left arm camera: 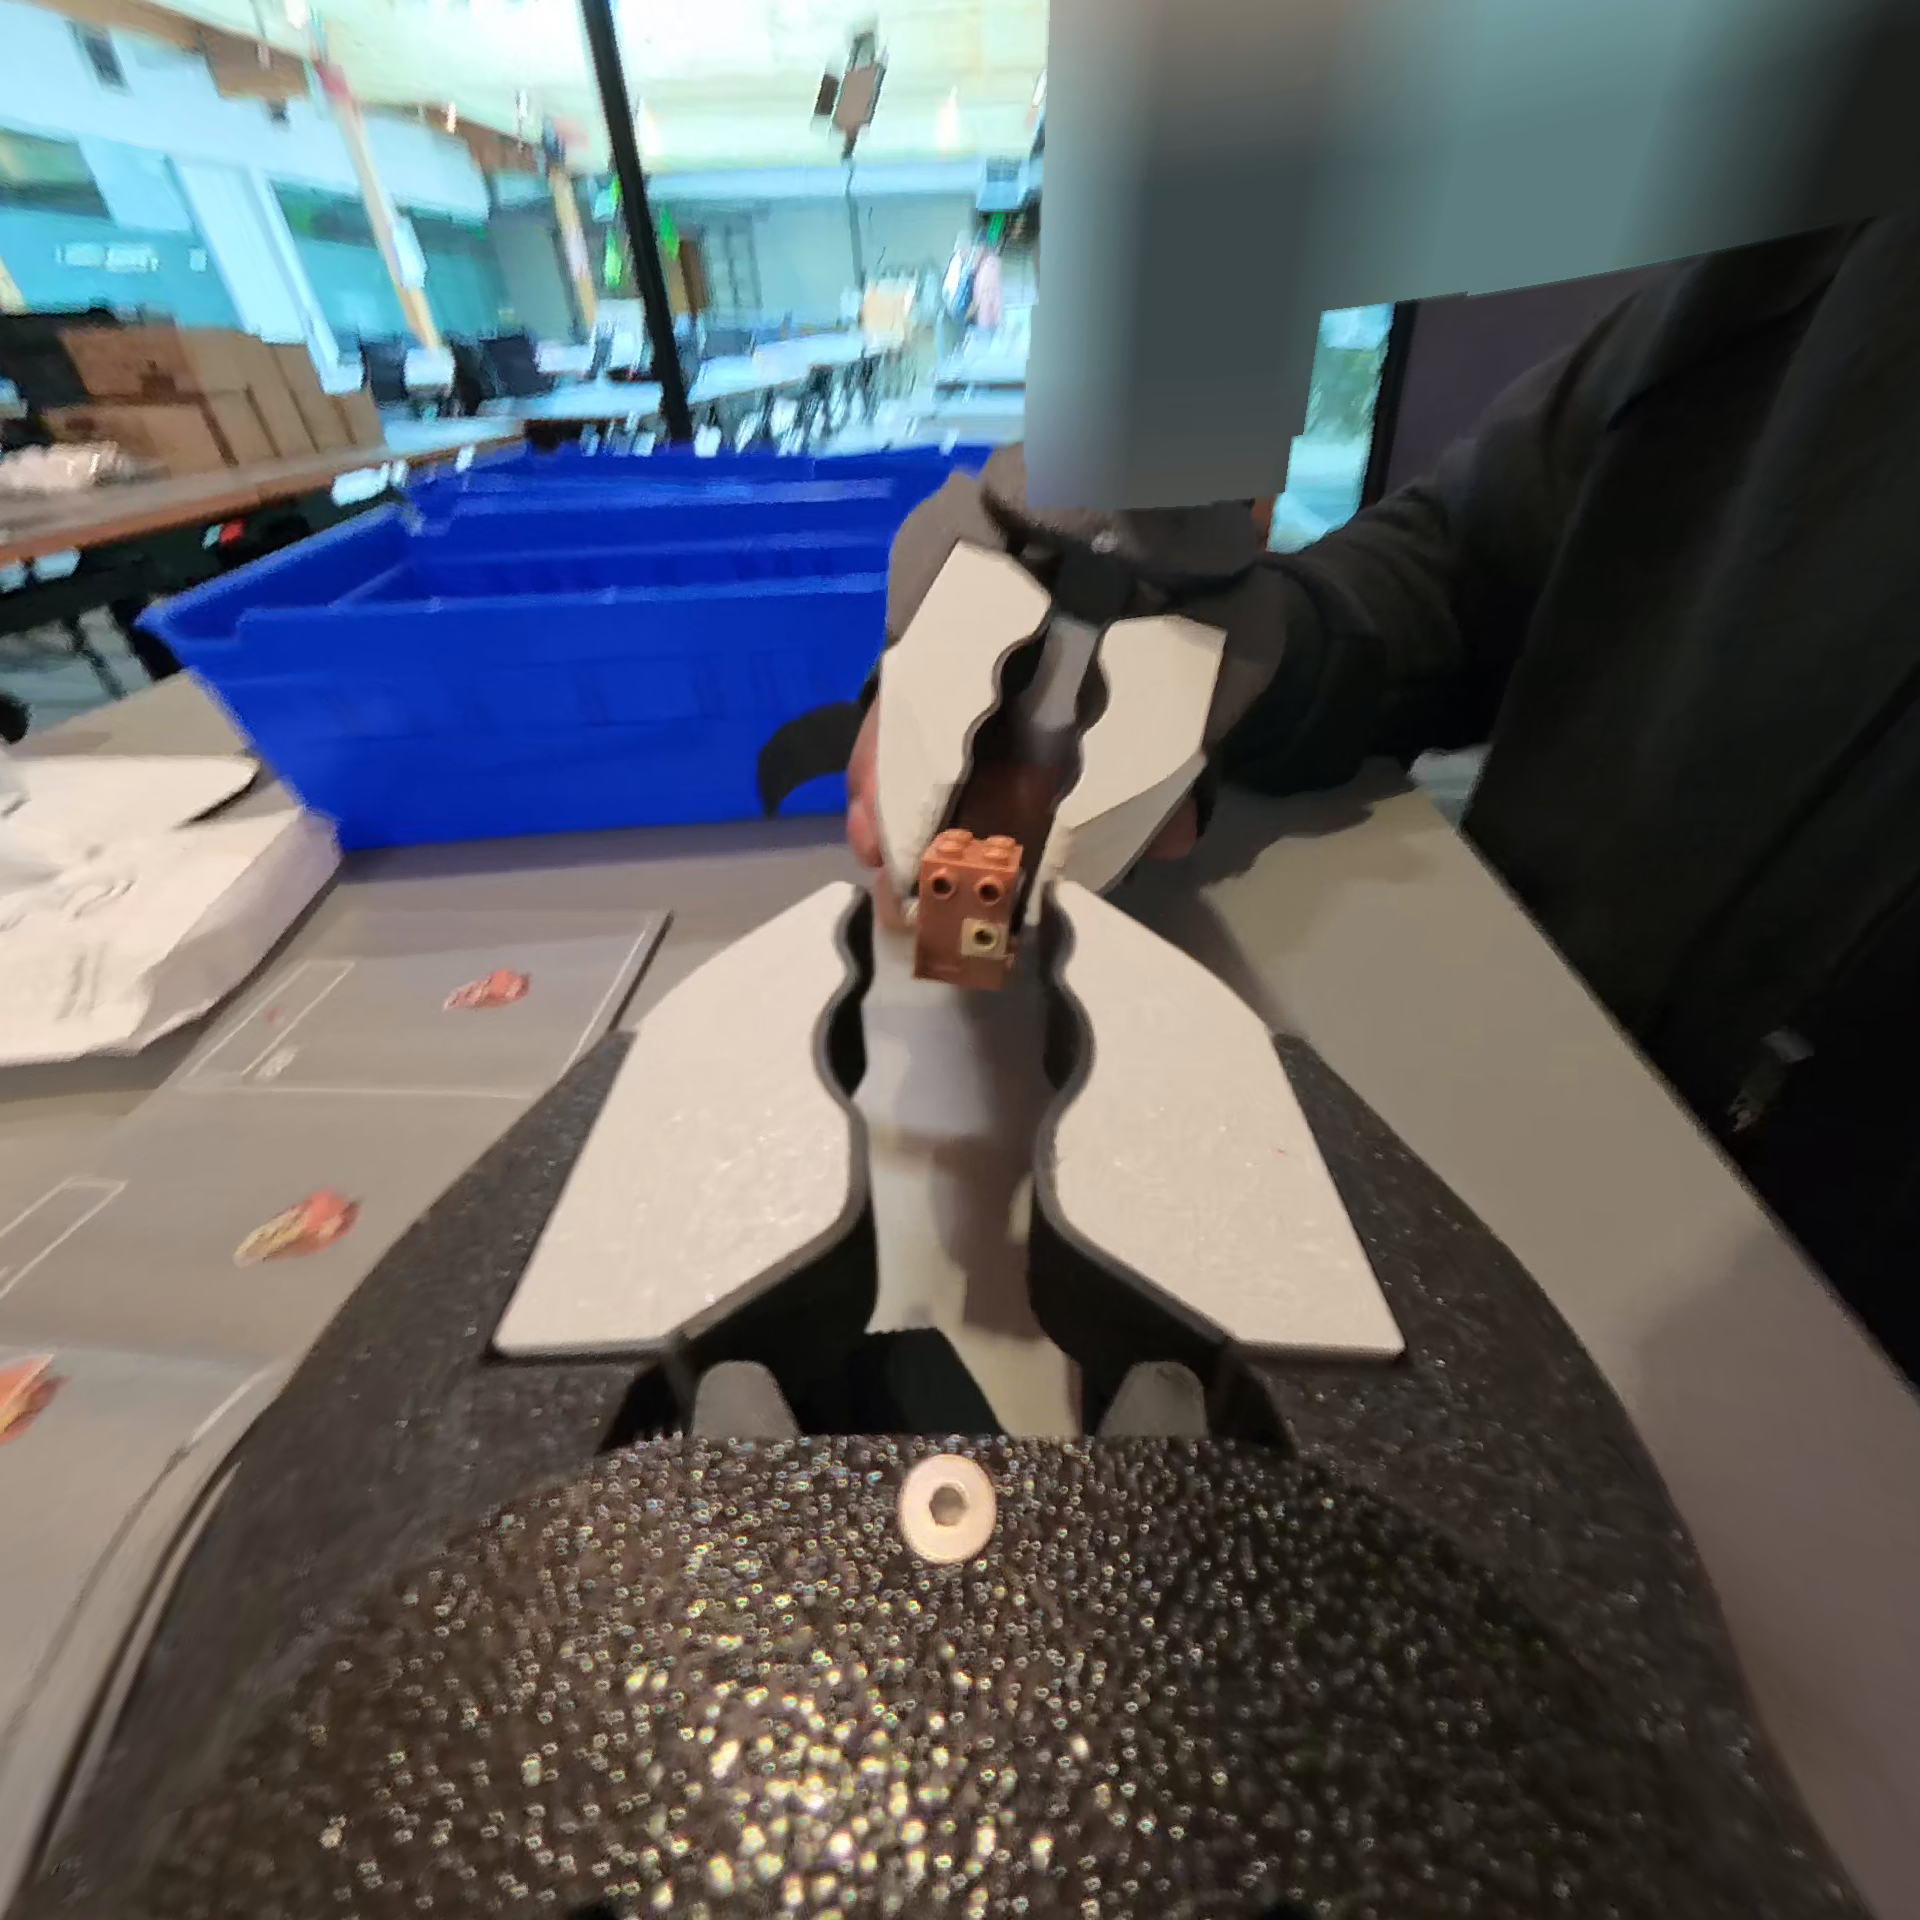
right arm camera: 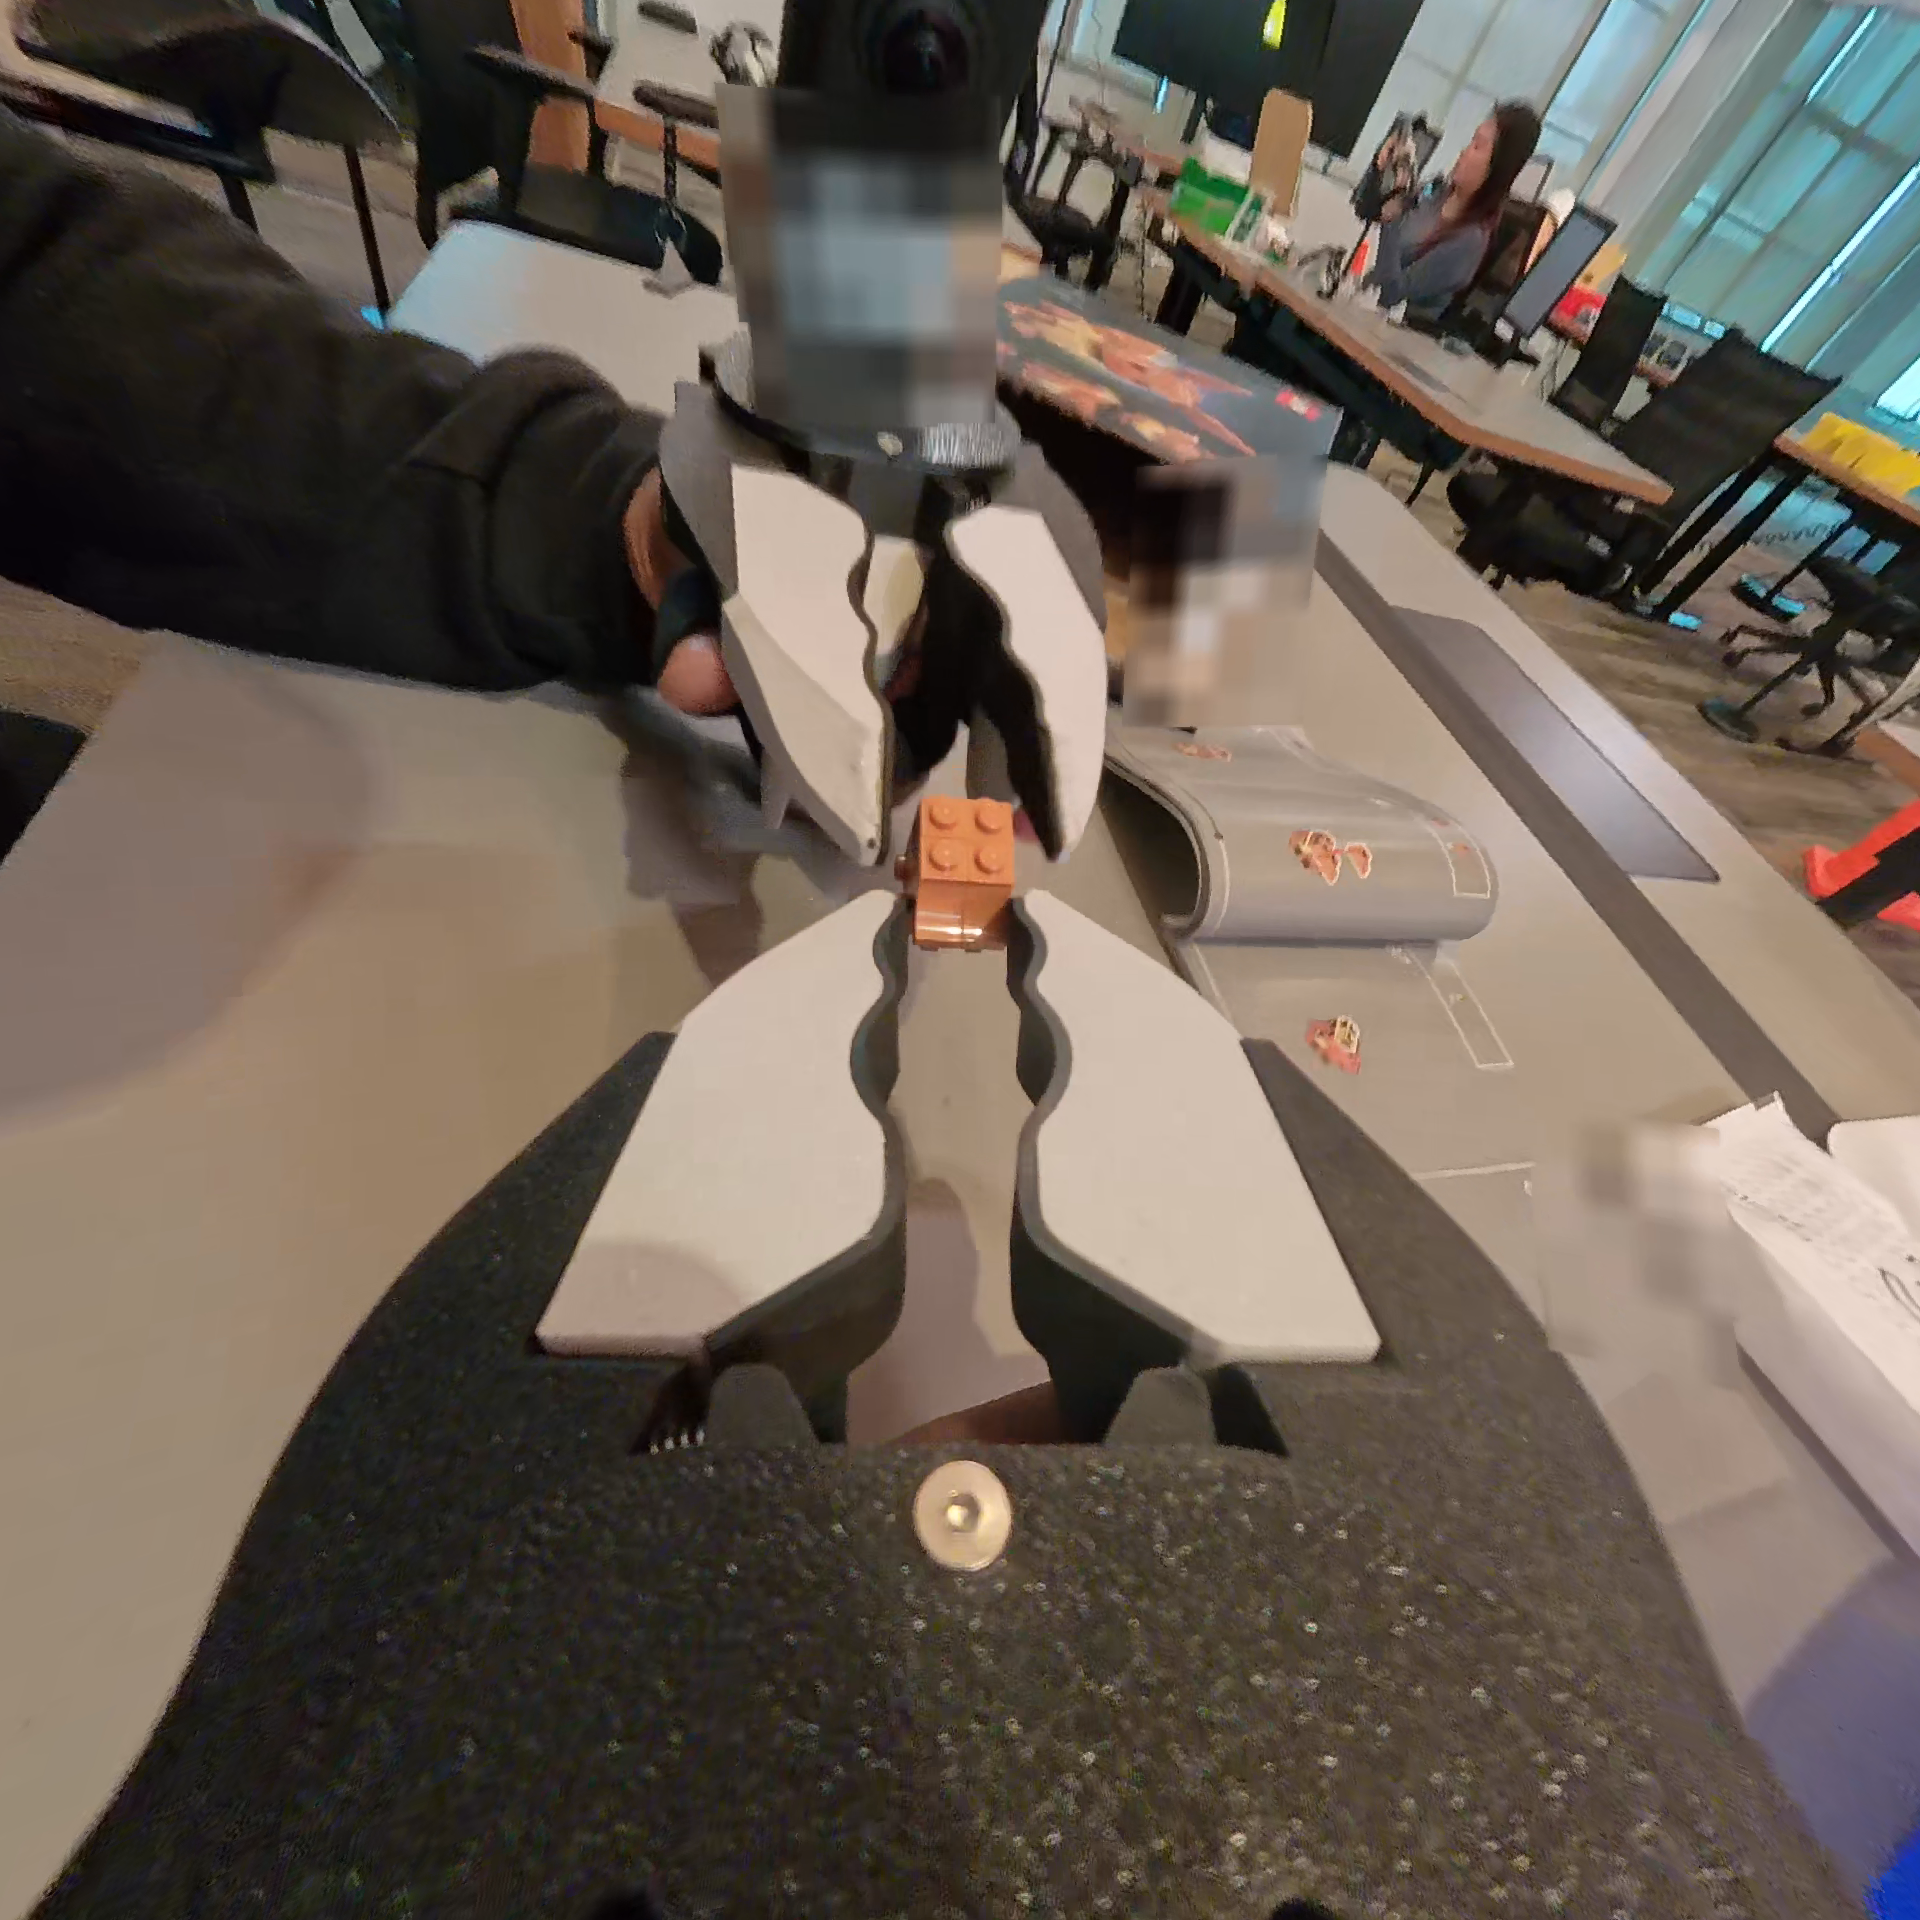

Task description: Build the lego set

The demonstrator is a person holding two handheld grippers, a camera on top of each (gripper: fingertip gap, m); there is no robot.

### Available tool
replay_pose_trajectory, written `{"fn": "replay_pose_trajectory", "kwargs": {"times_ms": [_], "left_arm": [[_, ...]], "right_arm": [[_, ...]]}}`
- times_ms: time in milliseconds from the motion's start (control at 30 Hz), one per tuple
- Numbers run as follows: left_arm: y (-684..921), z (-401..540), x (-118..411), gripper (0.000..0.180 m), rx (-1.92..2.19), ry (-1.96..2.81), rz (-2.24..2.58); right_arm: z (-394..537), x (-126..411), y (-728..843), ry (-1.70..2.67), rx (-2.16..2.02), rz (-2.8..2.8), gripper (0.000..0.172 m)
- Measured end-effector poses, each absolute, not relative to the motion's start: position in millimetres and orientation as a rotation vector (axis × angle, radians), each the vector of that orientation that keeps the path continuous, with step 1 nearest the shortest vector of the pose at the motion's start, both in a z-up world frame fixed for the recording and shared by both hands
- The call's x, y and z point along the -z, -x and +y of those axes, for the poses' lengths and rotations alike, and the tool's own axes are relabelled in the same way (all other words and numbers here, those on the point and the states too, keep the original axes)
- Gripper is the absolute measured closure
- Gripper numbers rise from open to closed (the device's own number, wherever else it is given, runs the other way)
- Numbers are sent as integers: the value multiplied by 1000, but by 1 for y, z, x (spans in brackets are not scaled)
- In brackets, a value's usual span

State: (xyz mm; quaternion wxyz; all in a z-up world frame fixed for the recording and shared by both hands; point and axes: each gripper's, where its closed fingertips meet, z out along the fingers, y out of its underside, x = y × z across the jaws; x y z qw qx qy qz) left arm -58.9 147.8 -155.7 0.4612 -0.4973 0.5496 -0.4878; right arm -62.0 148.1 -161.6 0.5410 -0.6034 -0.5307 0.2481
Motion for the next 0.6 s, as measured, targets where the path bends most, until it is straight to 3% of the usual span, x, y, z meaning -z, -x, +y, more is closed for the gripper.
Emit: {"fn": "replay_pose_trajectory", "kwargs": {"times_ms": [100, 300, 467, 600], "left_arm": [[69, 159, 169, 143, 1102, 1294, 1415], [85, 191, 174, 148, 943, 1371, 1337], [84, 191, 175, 149, 909, 1355, 1341], [84, 189, 175, 149, 900, 1336, 1353]], "right_arm": [[154, 184, 60, 1561, -545, -1304, 154], [160, 241, 52, 1798, -371, -1448, 154], [159, 242, 54, 1777, -362, -1462, 154], [156, 239, 52, 1741, -358, -1460, 143]]}}
